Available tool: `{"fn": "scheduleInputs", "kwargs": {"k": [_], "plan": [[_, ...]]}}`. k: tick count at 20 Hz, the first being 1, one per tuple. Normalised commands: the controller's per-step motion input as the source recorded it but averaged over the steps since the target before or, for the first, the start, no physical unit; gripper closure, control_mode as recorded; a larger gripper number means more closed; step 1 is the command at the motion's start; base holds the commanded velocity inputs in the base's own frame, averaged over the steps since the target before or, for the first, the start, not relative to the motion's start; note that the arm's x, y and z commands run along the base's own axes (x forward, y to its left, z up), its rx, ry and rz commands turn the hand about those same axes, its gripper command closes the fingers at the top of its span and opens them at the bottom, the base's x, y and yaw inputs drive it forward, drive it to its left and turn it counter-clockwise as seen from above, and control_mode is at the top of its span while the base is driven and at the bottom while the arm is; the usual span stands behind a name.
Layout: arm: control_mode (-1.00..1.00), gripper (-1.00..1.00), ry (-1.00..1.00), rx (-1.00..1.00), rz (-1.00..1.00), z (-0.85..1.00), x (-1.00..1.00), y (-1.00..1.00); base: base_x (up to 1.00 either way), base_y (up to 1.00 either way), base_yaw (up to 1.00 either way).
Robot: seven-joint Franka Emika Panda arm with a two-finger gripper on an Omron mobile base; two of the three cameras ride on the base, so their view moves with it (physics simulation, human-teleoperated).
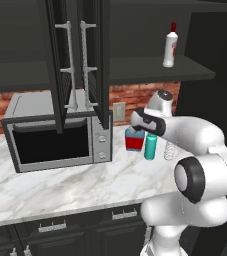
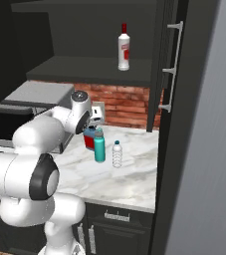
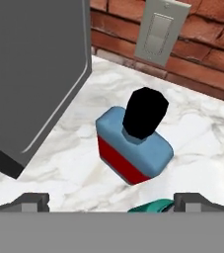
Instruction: Sort all alcoholic drinks to one cabinet, and non-alcoholic drinks to the other.
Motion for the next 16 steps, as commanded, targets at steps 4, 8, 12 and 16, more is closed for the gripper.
{"fn": "scheduleInputs", "kwargs": {"k": [4,8,12,16], "plan": [[-1.00,-1.00,0.00,0.00,0.00,-0.13,0.27,0.00,0.00,0.00,0.00],[-1.00,-1.00,0.00,0.00,0.00,-0.17,0.24,0.00,0.00,0.00,0.00],[-1.00,-1.00,0.00,0.00,0.00,-0.16,0.26,0.00,0.00,0.00,0.00],[-1.00,-1.00,0.00,0.01,0.00,-0.10,0.29,0.00,0.00,0.00,0.00]]}}
